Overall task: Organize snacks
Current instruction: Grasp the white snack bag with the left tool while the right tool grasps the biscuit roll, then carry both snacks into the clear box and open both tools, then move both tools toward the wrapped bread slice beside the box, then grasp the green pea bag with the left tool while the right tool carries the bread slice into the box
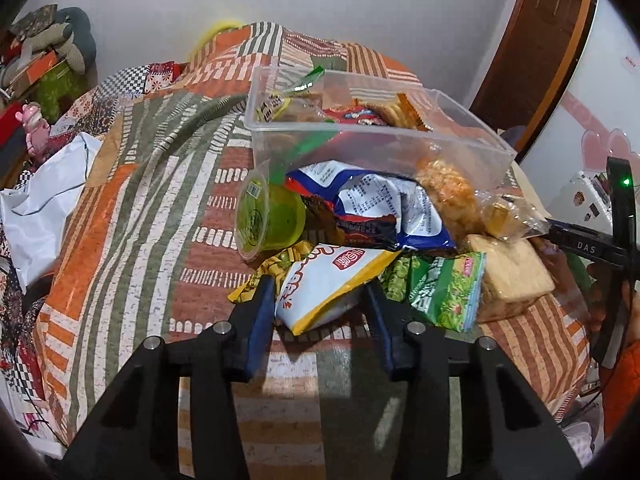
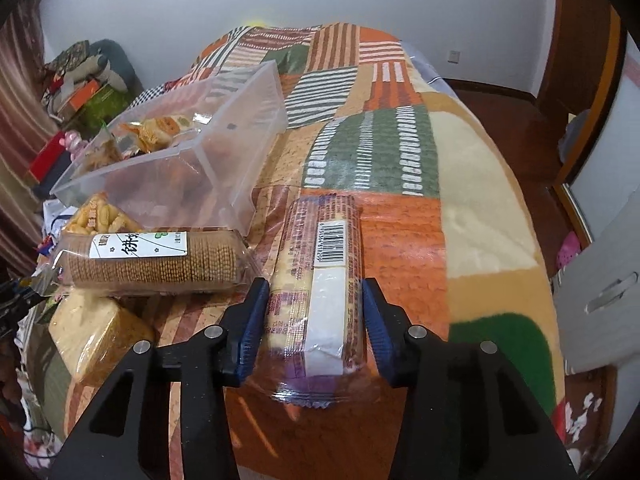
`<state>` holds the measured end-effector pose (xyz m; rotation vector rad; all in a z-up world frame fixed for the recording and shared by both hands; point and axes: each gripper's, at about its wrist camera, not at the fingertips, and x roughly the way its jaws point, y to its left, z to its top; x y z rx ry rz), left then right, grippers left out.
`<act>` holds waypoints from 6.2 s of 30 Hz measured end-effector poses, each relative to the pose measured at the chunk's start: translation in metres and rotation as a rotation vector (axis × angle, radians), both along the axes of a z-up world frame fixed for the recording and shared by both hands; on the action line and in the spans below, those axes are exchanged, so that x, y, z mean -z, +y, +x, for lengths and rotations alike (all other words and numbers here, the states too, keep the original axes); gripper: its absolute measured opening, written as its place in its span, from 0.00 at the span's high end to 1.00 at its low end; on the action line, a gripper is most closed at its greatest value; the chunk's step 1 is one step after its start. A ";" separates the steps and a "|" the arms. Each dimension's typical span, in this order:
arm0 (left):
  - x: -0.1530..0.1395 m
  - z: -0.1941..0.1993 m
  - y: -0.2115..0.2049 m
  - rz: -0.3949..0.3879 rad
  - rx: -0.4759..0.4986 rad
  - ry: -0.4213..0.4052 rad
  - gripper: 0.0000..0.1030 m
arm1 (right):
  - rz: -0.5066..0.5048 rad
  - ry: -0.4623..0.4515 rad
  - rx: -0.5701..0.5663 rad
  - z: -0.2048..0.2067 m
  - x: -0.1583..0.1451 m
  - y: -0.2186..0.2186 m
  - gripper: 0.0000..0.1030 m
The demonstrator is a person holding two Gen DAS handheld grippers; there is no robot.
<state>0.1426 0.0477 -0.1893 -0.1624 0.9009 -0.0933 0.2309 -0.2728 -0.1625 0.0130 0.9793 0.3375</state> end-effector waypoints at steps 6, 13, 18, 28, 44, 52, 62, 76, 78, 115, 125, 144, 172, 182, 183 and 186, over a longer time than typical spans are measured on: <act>-0.021 -0.010 0.006 -0.009 -0.012 -0.047 0.58 | 0.023 -0.040 0.002 -0.007 -0.017 -0.004 0.59; -0.050 -0.016 0.007 -0.010 -0.019 -0.119 0.58 | 0.060 -0.109 -0.013 -0.011 -0.042 0.001 0.59; -0.068 -0.014 0.006 -0.008 -0.014 -0.166 0.58 | 0.087 -0.162 -0.036 -0.011 -0.062 0.010 0.59; -0.093 0.012 0.001 -0.008 0.001 -0.230 0.58 | 0.131 -0.249 -0.085 -0.006 -0.087 0.033 0.59; -0.101 0.067 -0.014 -0.022 0.025 -0.262 0.58 | 0.216 -0.291 -0.108 0.028 -0.093 0.066 0.59; -0.086 0.095 -0.025 -0.028 0.047 -0.222 0.58 | 0.216 -0.223 -0.102 0.058 -0.075 0.075 0.59; -0.061 0.121 -0.035 -0.021 0.079 -0.149 0.58 | 0.172 -0.157 -0.125 0.073 -0.053 0.090 0.59; -0.049 0.130 -0.039 -0.020 0.086 -0.108 0.57 | 0.141 -0.098 -0.142 0.076 -0.035 0.101 0.58; -0.049 0.130 -0.039 -0.028 0.084 -0.101 0.56 | 0.136 -0.106 -0.143 0.074 -0.039 0.100 0.58; -0.090 -0.014 -0.017 0.031 0.054 -0.168 0.19 | 0.081 -0.138 -0.222 -0.042 -0.043 0.093 0.12; -0.055 -0.033 -0.009 0.013 0.049 -0.074 0.18 | 0.027 -0.032 -0.222 -0.042 -0.008 0.117 0.12; -0.004 -0.003 -0.051 0.015 0.162 0.078 0.18 | 0.056 -0.055 -0.215 -0.051 -0.007 0.089 0.17; 0.002 0.009 -0.068 -0.058 0.211 0.034 0.64 | 0.095 -0.098 -0.103 -0.063 -0.029 0.031 0.17; -0.032 -0.014 -0.066 -0.037 0.213 -0.067 0.81 | 0.109 -0.159 -0.100 -0.062 -0.051 0.034 0.17; -0.034 -0.016 -0.065 -0.040 0.212 -0.073 0.81 | 0.112 -0.165 -0.101 -0.061 -0.053 0.034 0.17; -0.046 -0.018 -0.061 -0.042 0.203 -0.113 0.81 | 0.121 -0.179 -0.101 -0.060 -0.058 0.035 0.17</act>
